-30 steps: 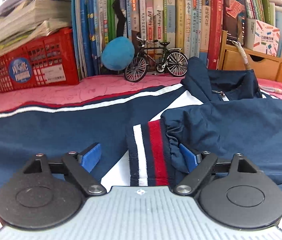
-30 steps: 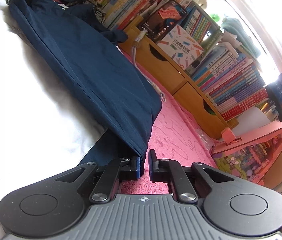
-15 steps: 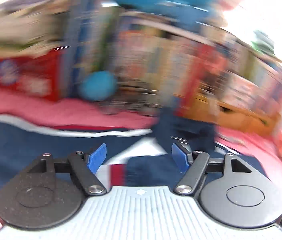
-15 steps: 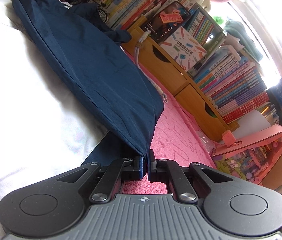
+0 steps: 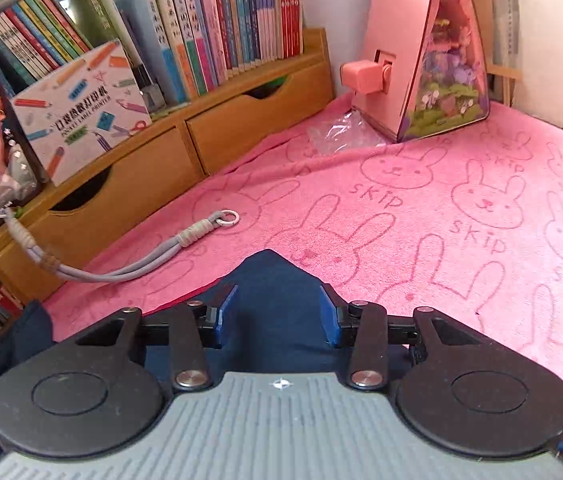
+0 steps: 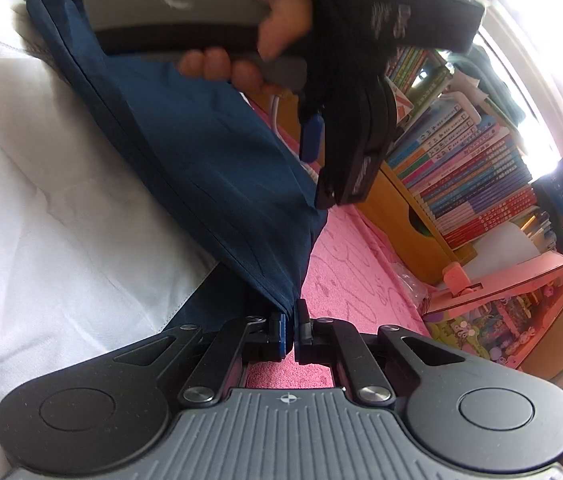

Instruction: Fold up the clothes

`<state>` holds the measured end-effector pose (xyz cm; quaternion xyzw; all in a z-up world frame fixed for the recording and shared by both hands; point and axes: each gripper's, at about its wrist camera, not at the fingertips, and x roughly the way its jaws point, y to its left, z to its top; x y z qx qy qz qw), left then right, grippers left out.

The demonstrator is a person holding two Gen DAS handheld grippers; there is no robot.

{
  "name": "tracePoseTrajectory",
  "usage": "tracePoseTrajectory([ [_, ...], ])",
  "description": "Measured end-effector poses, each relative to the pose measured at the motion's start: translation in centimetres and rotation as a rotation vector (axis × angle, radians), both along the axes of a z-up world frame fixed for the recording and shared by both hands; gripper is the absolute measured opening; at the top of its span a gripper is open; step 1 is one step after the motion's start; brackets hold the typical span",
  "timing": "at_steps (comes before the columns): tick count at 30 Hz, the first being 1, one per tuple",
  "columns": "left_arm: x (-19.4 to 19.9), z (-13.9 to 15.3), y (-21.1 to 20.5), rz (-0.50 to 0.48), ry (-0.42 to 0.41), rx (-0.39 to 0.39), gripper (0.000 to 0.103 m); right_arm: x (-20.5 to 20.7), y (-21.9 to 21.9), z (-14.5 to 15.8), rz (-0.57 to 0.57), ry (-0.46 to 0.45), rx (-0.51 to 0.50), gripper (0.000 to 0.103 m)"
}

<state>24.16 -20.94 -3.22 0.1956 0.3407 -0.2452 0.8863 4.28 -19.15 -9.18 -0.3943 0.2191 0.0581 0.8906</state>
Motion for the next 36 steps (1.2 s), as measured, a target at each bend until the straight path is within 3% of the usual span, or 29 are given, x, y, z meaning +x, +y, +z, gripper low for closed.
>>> tracePoseTrajectory([
  [3,1.1,-1.1,0.0,0.025,0.016,-0.027,0.040,0.0,0.0,0.0,-0.001,-0.001,0.001,0.008],
  [5,2.1,-1.1,0.7,0.063,0.065,-0.086,0.040,0.2,-0.1,0.1,0.004,-0.002,0.013,0.009],
  [6,2.7,-1.0,1.0,0.082,0.091,-0.117,0.040,0.5,-0.2,0.3,0.010,-0.006,0.022,0.013],
  [9,2.5,-1.2,0.8,0.072,0.069,-0.108,0.041,2.0,-0.3,0.9,0.012,-0.006,0.062,0.021],
  [10,2.6,-1.2,0.8,0.073,0.068,-0.108,0.041,2.1,-0.3,0.9,0.008,-0.003,0.066,0.021],
  [12,2.8,-1.2,0.8,0.077,0.069,-0.110,0.043,1.6,-0.2,0.8,-0.003,0.001,0.057,0.008],
  [20,2.9,-1.8,1.0,0.107,0.032,-0.159,0.049,-0.2,0.2,0.2,-0.044,0.019,0.023,0.005],
  [22,3.2,-1.9,0.8,0.132,0.007,-0.149,0.056,-0.5,0.3,0.1,-0.053,0.021,0.016,0.005],
  [23,3.4,-2.0,0.5,0.158,-0.010,-0.138,0.071,-0.4,0.4,0.0,-0.058,0.020,0.016,0.005],
  [24,3.6,-2.0,0.4,0.178,-0.013,-0.135,0.078,-0.4,0.5,0.0,-0.061,0.018,0.013,0.005],
  [25,3.9,-1.8,0.2,0.197,-0.012,-0.133,0.076,-0.4,0.6,-0.1,-0.062,0.016,0.006,0.005],
  [27,3.4,-0.9,0.4,0.198,-0.046,-0.161,0.052,-0.3,0.5,-0.1,-0.062,0.015,0.006,0.006],
  [31,-1.5,1.8,2.2,0.024,-0.145,-0.198,0.047,-0.5,0.7,-0.1,-0.062,0.013,0.003,0.006],
  [36,-7.6,1.3,4.0,-0.272,-0.184,-0.047,0.046,-0.5,0.6,-0.2,-0.061,0.011,0.000,0.006],
])
